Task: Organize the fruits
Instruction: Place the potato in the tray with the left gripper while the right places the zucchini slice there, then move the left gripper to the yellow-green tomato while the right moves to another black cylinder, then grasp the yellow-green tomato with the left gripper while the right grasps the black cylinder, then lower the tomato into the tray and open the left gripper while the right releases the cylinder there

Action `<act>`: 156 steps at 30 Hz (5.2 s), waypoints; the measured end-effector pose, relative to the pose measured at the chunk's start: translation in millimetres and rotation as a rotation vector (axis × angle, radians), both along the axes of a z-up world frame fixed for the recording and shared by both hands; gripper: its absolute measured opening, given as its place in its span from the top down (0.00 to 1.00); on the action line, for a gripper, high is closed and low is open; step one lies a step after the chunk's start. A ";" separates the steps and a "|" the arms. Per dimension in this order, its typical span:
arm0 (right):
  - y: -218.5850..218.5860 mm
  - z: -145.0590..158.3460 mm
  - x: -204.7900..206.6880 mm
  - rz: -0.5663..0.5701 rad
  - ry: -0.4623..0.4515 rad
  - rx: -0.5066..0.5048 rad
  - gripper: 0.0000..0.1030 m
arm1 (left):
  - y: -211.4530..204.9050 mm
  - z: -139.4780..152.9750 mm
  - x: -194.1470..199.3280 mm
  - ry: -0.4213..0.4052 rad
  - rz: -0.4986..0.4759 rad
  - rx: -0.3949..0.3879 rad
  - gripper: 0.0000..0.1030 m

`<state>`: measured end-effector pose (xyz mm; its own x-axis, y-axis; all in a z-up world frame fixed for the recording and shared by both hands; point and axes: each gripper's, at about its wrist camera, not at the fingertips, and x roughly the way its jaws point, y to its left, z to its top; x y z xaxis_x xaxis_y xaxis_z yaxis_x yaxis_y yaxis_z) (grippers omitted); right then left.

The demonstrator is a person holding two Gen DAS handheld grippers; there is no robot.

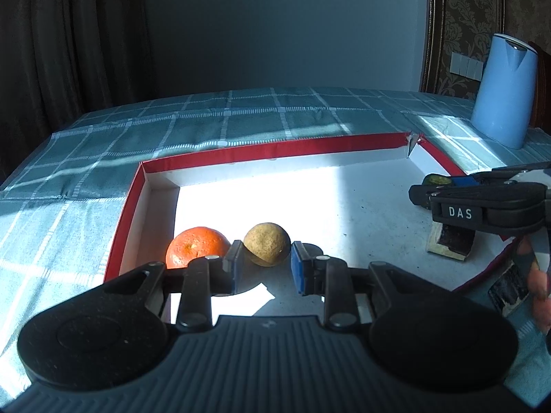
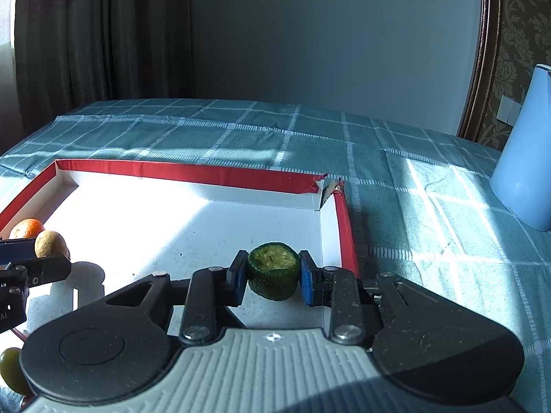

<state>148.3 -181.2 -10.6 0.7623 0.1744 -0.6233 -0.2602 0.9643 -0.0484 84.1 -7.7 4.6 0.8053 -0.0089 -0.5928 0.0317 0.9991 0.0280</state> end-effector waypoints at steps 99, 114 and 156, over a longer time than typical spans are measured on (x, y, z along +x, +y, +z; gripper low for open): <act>-71.4 -6.0 -120.1 0.012 0.013 0.228 0.29 | 10.3 -1.7 -102.8 -0.093 -0.123 -0.074 0.65; -60.4 -7.6 -117.9 0.048 0.028 0.172 0.35 | 24.6 -1.9 -102.4 -0.045 -0.152 -0.137 0.50; -65.7 5.6 -135.6 0.033 -0.115 0.221 0.65 | -7.0 19.9 -102.9 -0.146 -0.103 -0.001 0.73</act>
<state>12.7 -246.9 -4.9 0.8174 0.3227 -0.4771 -0.2967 0.9459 0.1315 -18.8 -14.7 24.5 0.8775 -0.0964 -0.4698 0.1296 0.9908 0.0387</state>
